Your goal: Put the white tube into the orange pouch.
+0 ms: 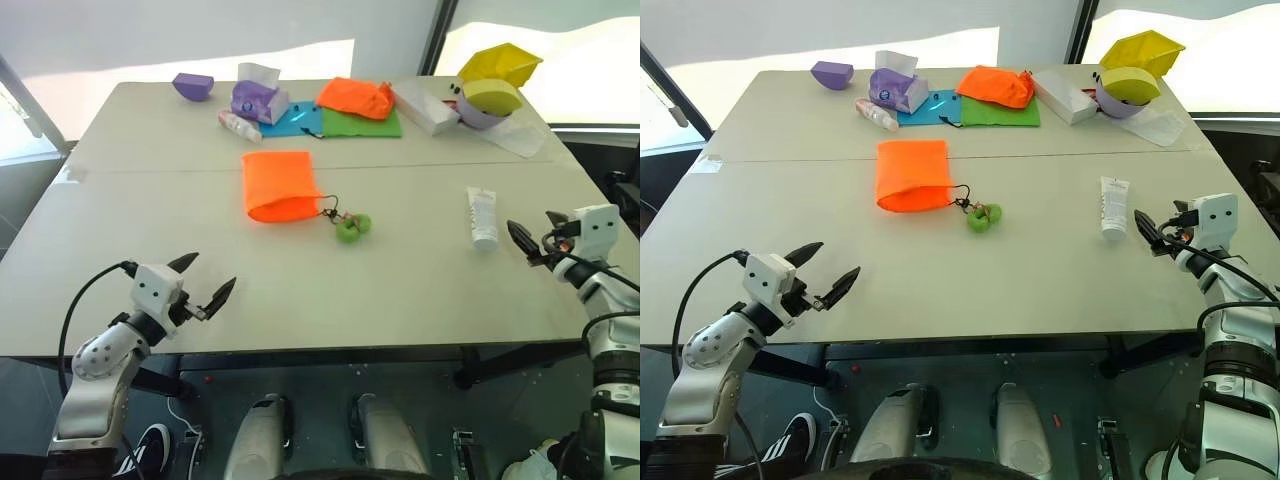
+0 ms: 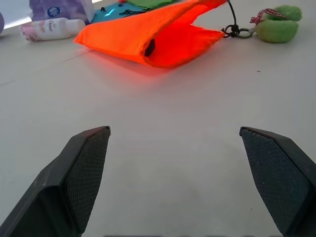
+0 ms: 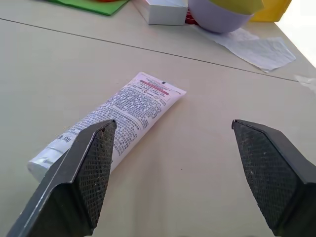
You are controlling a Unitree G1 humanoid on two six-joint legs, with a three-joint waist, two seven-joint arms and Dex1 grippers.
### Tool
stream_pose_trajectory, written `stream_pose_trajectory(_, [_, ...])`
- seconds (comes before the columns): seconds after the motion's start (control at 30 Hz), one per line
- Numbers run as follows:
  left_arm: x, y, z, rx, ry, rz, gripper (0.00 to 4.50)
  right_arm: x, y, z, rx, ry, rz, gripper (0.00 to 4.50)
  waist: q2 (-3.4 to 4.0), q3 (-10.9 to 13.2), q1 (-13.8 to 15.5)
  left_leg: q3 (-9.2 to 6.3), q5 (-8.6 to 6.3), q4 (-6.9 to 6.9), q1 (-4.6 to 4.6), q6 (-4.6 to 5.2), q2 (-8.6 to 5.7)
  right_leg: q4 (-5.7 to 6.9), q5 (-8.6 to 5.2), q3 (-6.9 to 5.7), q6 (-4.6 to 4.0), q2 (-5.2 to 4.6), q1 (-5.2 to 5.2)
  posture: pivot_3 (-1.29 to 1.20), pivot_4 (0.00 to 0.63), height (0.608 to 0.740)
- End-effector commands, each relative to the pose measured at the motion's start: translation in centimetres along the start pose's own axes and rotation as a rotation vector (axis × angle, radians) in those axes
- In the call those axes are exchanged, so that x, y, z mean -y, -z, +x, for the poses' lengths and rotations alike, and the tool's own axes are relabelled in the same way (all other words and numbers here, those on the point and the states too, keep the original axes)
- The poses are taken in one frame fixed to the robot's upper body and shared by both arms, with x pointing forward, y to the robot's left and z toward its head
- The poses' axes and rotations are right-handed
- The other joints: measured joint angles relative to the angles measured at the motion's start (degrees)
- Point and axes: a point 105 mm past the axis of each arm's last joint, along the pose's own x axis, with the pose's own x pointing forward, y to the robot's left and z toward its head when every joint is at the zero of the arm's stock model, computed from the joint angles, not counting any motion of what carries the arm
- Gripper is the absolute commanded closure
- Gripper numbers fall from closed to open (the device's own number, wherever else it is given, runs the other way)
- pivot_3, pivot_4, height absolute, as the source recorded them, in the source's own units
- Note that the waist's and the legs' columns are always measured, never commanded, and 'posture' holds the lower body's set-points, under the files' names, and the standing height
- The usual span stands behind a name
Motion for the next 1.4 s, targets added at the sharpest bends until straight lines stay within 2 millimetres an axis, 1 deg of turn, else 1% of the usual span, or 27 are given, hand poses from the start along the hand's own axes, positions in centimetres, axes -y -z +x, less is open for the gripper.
stream_pose_trajectory(0.03, [-0.1, -0.9, 0.1, 0.036, -0.002, 0.02, 0.0, 0.0, -1.4, 0.0, 0.054, -0.004, -0.02, 0.6, 0.0, 0.0, 0.0, 0.0, 0.0, 0.0, 0.0, 0.0, 0.0, 0.0, 0.0, 0.0, 0.0, 0.0, 0.0, 0.0, 0.15, 0.74])
stream_pose_trajectory(0.13, [-0.1, -1.8, 0.6, 0.071, 0.003, 0.031, 0.0, -1.1, -2.1, 0.1, 0.078, -0.067, -0.003, 0.6, 0.0, 0.0, 0.02, 0.0, 0.0, 0.0, 0.0, 0.0, 0.0, 0.0, 0.0, 0.0, 0.0, 0.0, 0.0, 0.0, 0.15, 0.74])
stream_pose_trajectory(0.23, [-0.8, -3.5, 1.7, 0.121, -0.024, 0.069, 0.0, -5.1, -4.2, 0.1, 0.167, -0.272, -0.037, 0.6, 0.0, 0.0, 0.07, 0.0, 0.0, 0.0, 0.0, 0.0, 0.04, 0.02, 0.01, 0.0, 0.01, 0.04, 0.0, 0.0, 0.15, 0.74])
stream_pose_trajectory(0.27, [-1.0, -4.0, 2.4, 0.126, -0.031, 0.099, 0.0, -7.2, -5.1, 0.0, 0.2, -0.369, -0.032, 0.6, 0.0, 0.0, 0.07, 0.0, 0.0, 0.02, 0.0, 0.0, 0.06, 0.05, 0.01, 0.0, 0.02, 0.07, 0.0, 0.0, 0.15, 0.74])
stream_pose_trajectory(0.3, [-1.1, -4.4, 2.9, 0.128, -0.036, 0.119, 0.0, -8.6, -5.7, -0.1, 0.218, -0.431, -0.024, 0.6, 0.0, 0.0, 0.09, -0.01, 0.0, 0.04, 0.01, 0.0, 0.09, 0.06, 0.03, -0.01, 0.05, 0.12, 0.02, 0.0, 0.15, 0.74])
stream_pose_trajectory(0.37, [-1.3, -5.0, 4.9, 0.118, -0.045, 0.208, 0.0, -12.4, -6.1, -0.2, 0.215, -0.569, -0.067, 0.6, 0.0, 0.0, 0.11, -0.03, 0.0, 0.09, 0.01, 0.0, 0.13, 0.09, 0.08, -0.01, 0.12, 0.18, 0.03, 0.0, 0.15, 0.74])
stream_pose_trajectory(0.43, [-1.2, -5.4, 6.8, 0.117, -0.042, 0.272, 0.0, -15.0, -5.9, -0.2, 0.203, -0.656, -0.141, 0.6, -0.01, -0.01, 0.13, -0.05, 0.0, 0.12, 0.04, 0.0, 0.12, 0.1, 0.11, -0.04, 0.12, 0.29, 0.07, 0.0, 0.15, 0.74])
stream_pose_trajectory(0.53, [-1.1, -5.3, 9.6, 0.082, -0.052, 0.372, 0.0, -18.3, -6.6, 0.1, 0.236, -0.727, -0.161, 0.6, -0.02, -0.01, 0.2, -0.05, 0.0, 0.19, 0.06, 0.0, 0.12, 0.07, 0.12, -0.04, 0.12, 0.38, 0.15, 0.0, 0.15, 0.74])
stream_pose_trajectory(0.6, [-1.1, -5.2, 11.4, 0.047, -0.062, 0.473, 0.0, -20.7, -7.6, -0.1, 0.271, -0.779, -0.125, 0.6, -0.03, 0.0, 0.17, -0.03, 0.01, 0.2, 0.05, 0.01, 0.12, 0.05, 0.14, -0.02, 0.16, 0.39, 0.14, 0.0, 0.15, 0.74])
stream_pose_trajectory(0.67, [-1.3, -5.2, 12.5, 0.02, -0.083, 0.507, 0.0, -22.4, -7.9, -0.4, 0.286, -0.82, -0.1, 0.6, -0.04, 0.0, 0.14, -0.03, 0.01, 0.19, -0.02, 0.01, 0.13, 0.05, 0.22, -0.02, 0.31, 0.44, 0.04, 0.0, 0.15, 0.74])
stream_pose_trajectory(0.7, [-1.4, -5.2, 12.8, 0.013, -0.092, 0.526, 0.0, -23.0, -7.8, -0.7, 0.279, -0.842, -0.096, 0.6, -0.05, 0.0, 0.15, -0.04, 0.01, 0.17, -0.02, 0.01, 0.14, 0.05, 0.23, -0.01, 0.35, 0.45, 0.04, 0.0, 0.15, 0.74])
stream_pose_trajectory(0.77, [-1.3, -4.8, 13.5, -0.008, -0.088, 0.544, 0.0, -23.9, -6.9, -1.1, 0.262, -0.864, -0.115, 0.6, -0.05, 0.0, 0.16, -0.04, 0.01, 0.14, -0.04, 0.01, 0.17, 0.05, 0.23, -0.02, 0.39, 0.47, 0.0, 0.0, 0.15, 0.74])
stream_pose_trajectory(0.83, [-1.2, -4.4, 13.9, -0.024, -0.084, 0.553, 0.0, -24.1, -6.5, -1.2, 0.254, -0.856, -0.111, 0.6, -0.06, 0.0, 0.15, -0.04, 0.0, 0.11, -0.04, 0.01, 0.17, 0.05, 0.22, -0.03, 0.41, 0.48, 0.0, 0.0, 0.15, 0.74])
stream_pose_trajectory(0.97, [-1.5, -4.7, 14.5, -0.008, -0.111, 0.528, 0.0, -23.8, -6.5, -0.7, 0.256, -0.821, -0.11, 0.6, -0.08, 0.01, 0.16, -0.02, 0.0, 0.12, -0.04, 0.02, 0.17, 0.06, 0.22, -0.03, 0.4, 0.46, -0.01, 0.0, 0.15, 0.74])
stream_pose_trajectory(1.17, [-2.2, -4.8, 14.5, -0.014, -0.149, 0.551, 0.0, -23.2, -6.2, -0.4, 0.252, -0.796, -0.118, 0.6, -0.09, 0.02, 0.13, -0.02, 0.0, 0.18, -0.02, 0.01, 0.17, 0.09, 0.26, -0.02, 0.34, 0.46, 0.0, 0.0, 0.15, 0.74])
stream_pose_trajectory(1.23, [-2.4, -4.6, 14.5, -0.021, -0.16, 0.533, 0.53, -23.3, -5.9, -0.5, 0.247, -0.798, -0.12, 0.57, -0.09, 0.02, 0.12, -0.02, 0.0, 0.17, -0.02, 0.01, 0.18, 0.09, 0.26, -0.02, 0.35, 0.46, 0.0, 0.0, 0.15, 0.74])
stream_pose_trajectory(1.3, [-2.5, -4.3, 14.5, -0.036, -0.167, 0.515, 1.23, -23.3, -5.9, -0.4, 0.247, -0.797, -0.123, 0.57, -0.09, 0.02, 0.13, -0.02, 0.0, 0.16, -0.02, 0.01, 0.18, 0.09, 0.27, -0.02, 0.37, 0.46, -0.01, 0.0, 0.15, 0.74])
stream_pose_trajectory(1.37, [-2.6, -4.0, 14.5, -0.055, -0.185, 0.504, 2.35, -23.4, -5.9, -0.4, 0.25, -0.794, -0.124, 0.57, -0.09, 0.02, 0.14, -0.02, 0.01, 0.16, -0.02, 0.01, 0.18, 0.09, 0.27, -0.02, 0.38, 0.47, -0.01, 0.0, 0.15, 0.74])
stream_pose_trajectory(1.4, [-2.6, -3.9, 14.6, -0.057, -0.185, 0.499, 2.76, -23.4, -6.0, -0.4, 0.251, -0.793, -0.123, 0.57, -0.09, 0.02, 0.14, -0.02, 0.01, 0.16, -0.02, 0.01, 0.18, 0.09, 0.27, -0.02, 0.38, 0.47, 0.0, 0.0, 0.15, 0.74])
